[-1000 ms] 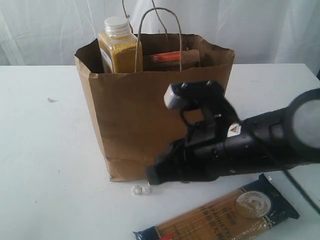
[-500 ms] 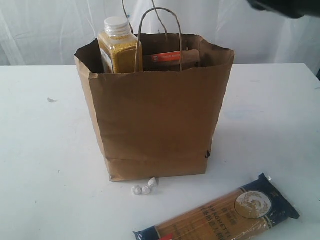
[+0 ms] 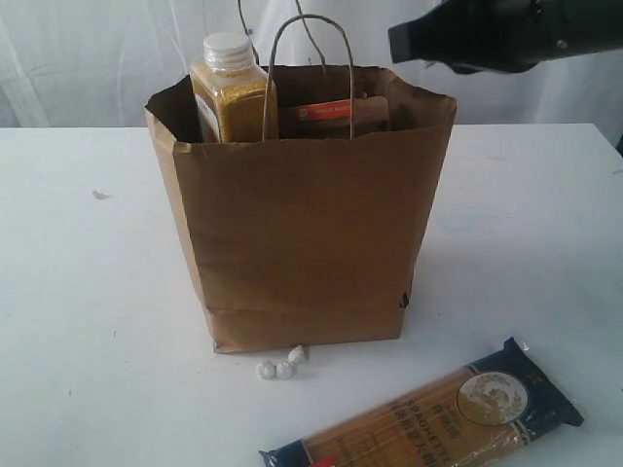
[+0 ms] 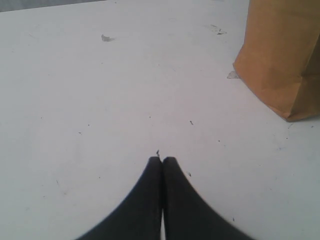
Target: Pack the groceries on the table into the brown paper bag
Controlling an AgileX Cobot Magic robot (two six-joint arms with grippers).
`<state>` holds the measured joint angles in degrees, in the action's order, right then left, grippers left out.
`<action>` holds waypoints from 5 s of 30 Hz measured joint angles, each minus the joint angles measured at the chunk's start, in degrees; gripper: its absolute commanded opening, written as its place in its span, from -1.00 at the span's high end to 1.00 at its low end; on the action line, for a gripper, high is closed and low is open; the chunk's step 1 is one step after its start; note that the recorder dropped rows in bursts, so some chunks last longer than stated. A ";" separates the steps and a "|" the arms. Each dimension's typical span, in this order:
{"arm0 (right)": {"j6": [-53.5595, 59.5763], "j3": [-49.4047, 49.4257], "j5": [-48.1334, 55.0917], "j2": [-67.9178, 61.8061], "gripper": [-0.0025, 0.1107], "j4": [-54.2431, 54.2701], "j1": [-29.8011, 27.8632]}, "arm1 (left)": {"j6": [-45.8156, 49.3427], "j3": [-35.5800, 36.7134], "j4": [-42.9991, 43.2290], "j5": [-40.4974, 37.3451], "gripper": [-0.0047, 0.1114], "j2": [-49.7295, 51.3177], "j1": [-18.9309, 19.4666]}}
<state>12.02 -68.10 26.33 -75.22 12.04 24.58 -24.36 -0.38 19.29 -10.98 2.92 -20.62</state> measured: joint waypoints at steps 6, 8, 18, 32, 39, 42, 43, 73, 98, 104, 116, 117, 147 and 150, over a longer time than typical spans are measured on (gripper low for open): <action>-0.11 -3.50 2.66 -6.68 0.94 -0.82 -0.22 | 0.00 0.00 0.00 0.00 0.92 0.00 0.00; -0.11 -4.30 2.66 -7.71 0.86 -0.81 -0.24 | 0.00 0.00 0.00 0.00 0.92 0.00 0.00; -0.11 -5.63 6.91 -7.11 -0.01 -0.99 -0.24 | 0.00 0.00 0.00 0.00 0.92 0.00 0.00; -0.11 -3.33 14.17 8.67 0.00 0.55 -0.24 | 0.00 0.00 0.00 0.00 0.92 0.00 0.00; 2.79 -0.86 21.42 18.04 0.00 2.81 -0.24 | 0.00 0.00 0.00 0.00 0.92 0.00 0.00; 5.02 0.81 26.06 20.55 0.00 3.80 -0.24 | 0.00 0.00 0.00 0.00 0.92 0.00 0.00; 6.19 1.53 27.33 21.33 0.00 4.69 -0.24 | 0.00 0.00 0.00 0.00 0.92 0.00 0.00; -30.07 27.09 -17.00 -15.37 0.00 -13.73 27.13 | 0.00 0.00 0.00 0.00 0.92 0.00 0.00; -39.16 22.38 -28.70 -26.73 0.20 -14.08 21.01 | 0.00 0.00 0.00 0.00 0.92 0.00 0.00; -39.26 22.06 -27.91 -29.40 0.20 -14.08 21.01 | 0.00 0.00 0.00 0.00 0.92 0.00 0.00; -39.37 21.95 -30.07 -30.78 0.28 -13.86 21.01 | 0.00 0.00 0.00 0.00 0.92 0.00 0.00; -39.37 21.95 -30.07 -30.78 0.33 -13.86 21.01 | 0.00 0.00 0.00 0.00 0.92 0.00 0.00; -38.44 24.92 -22.13 -19.79 0.96 -13.86 21.13 | 0.00 0.00 0.00 0.00 0.92 0.00 0.00; -38.44 27.26 -20.91 -13.89 0.96 -13.86 21.70 | 0.00 0.00 0.00 0.00 0.92 0.00 0.00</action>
<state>-26.42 -40.84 5.42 -89.11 -1.82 46.28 -24.36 -0.38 19.29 -10.98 2.92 -20.62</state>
